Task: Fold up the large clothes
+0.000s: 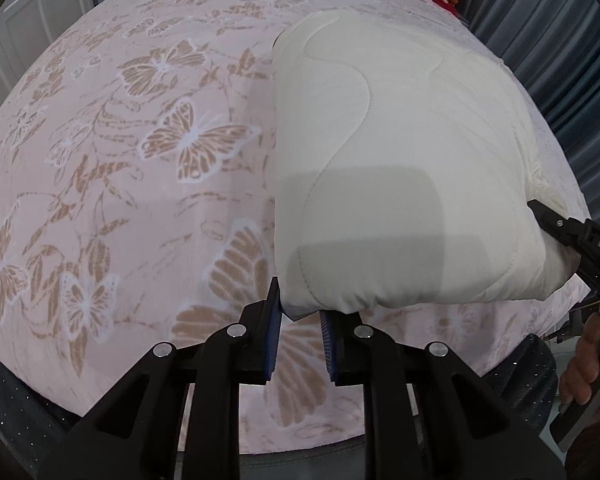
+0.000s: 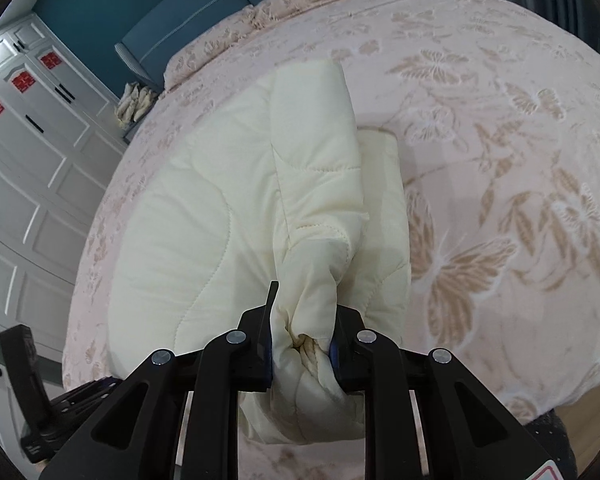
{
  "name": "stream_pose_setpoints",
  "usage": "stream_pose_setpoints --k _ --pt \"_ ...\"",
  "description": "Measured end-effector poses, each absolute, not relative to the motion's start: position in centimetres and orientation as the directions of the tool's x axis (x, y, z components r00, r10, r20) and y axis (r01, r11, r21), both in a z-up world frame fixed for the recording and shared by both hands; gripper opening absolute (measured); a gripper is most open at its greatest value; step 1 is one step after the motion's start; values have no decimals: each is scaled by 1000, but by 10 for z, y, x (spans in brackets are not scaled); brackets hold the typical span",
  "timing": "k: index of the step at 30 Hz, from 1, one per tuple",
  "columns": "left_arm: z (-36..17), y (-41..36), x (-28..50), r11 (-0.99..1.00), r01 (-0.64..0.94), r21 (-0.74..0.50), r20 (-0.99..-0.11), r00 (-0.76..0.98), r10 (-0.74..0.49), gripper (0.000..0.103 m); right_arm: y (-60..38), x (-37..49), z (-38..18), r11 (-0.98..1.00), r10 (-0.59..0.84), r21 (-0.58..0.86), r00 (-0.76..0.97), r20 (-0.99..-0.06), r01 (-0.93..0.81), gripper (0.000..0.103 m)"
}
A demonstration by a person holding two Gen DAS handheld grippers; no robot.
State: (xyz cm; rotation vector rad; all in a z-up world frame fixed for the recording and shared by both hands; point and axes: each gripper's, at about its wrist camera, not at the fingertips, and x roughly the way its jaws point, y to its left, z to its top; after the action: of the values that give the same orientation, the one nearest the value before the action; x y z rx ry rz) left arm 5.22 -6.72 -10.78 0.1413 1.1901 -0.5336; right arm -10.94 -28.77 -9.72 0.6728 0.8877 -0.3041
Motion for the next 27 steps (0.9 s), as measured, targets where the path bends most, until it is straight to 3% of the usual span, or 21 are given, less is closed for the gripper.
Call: stream_pose_setpoints --k 11,16,19,23,27 --pt "-124 -77 50 869 475 -137 -926 250 -282 18 -291 -103 -140 752 30 396 573 -819 527 21" --pt "-104 -66 44 860 481 -172 -916 242 -319 19 -296 -102 -141 747 49 410 571 -819 523 21" --pt "-75 -45 36 852 484 -201 -892 269 -363 19 -306 -106 -134 719 82 450 578 -812 529 29" --pt "-32 -24 41 861 475 -181 -847 370 -383 34 -306 -123 -105 699 72 461 589 -805 546 40" --pt "-14 -44 75 862 472 -183 -824 405 -396 34 -309 -130 -65 686 18 458 615 -788 565 41"
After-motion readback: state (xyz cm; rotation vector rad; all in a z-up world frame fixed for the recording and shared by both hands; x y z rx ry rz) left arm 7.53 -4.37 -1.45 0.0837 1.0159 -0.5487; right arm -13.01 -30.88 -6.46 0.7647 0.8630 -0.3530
